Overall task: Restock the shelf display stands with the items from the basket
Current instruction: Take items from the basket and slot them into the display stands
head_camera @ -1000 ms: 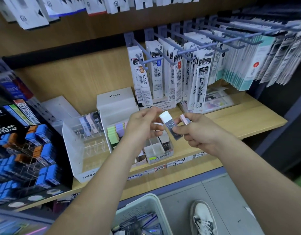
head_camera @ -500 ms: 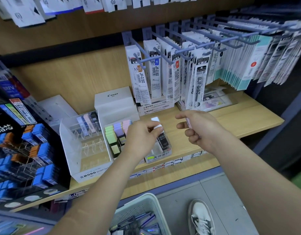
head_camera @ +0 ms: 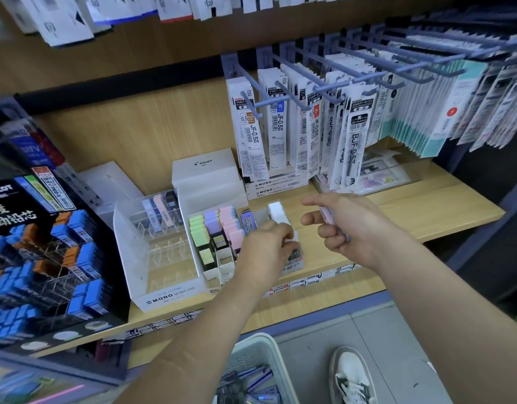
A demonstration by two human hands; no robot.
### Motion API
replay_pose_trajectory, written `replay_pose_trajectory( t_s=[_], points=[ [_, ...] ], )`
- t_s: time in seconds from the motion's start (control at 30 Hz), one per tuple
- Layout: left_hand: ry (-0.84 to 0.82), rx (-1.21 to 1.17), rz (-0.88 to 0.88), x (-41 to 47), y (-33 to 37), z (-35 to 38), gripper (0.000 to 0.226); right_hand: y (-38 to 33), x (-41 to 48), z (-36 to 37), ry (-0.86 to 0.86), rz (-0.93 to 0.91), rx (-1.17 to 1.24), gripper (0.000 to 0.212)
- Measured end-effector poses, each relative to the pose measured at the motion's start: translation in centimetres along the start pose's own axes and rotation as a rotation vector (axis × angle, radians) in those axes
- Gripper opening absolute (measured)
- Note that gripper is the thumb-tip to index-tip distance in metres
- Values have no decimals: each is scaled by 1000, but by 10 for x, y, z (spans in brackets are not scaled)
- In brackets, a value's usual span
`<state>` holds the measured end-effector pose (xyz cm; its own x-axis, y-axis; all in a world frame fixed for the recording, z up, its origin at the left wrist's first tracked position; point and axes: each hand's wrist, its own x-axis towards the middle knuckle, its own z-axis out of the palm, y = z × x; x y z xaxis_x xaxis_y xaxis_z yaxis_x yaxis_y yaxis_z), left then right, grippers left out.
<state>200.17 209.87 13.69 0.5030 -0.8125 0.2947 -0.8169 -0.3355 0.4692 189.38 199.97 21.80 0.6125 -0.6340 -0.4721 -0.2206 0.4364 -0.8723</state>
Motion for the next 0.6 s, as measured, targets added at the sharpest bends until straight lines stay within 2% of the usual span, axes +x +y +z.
replay_pose_trajectory(
  t_s=[0.17, 0.27, 0.33, 0.43, 0.5, 0.6],
  points=[
    [52, 64, 93, -1, -3, 1, 11, -2, -2, 4, -89, 35, 161, 27],
    [23, 2, 29, -1, -3, -4, 12, -2, -4, 6, -163, 37, 211, 19],
    [64, -177, -114, 0, 2, -13, 14, -2, -6, 8, -213, 20, 180, 9],
    [93, -816, -455, 2, 13, -43, 18, 0, -8, 9, -252, 1, 71, 8],
    [-13, -1061, -491, 3, 17, -64, 21, 2, -10, 12, -299, 6, 1, 7],
    [-125, -1067, -416, 3, 17, -82, 22, 3, -12, 17, -366, 1, -42, 17]
  ],
)
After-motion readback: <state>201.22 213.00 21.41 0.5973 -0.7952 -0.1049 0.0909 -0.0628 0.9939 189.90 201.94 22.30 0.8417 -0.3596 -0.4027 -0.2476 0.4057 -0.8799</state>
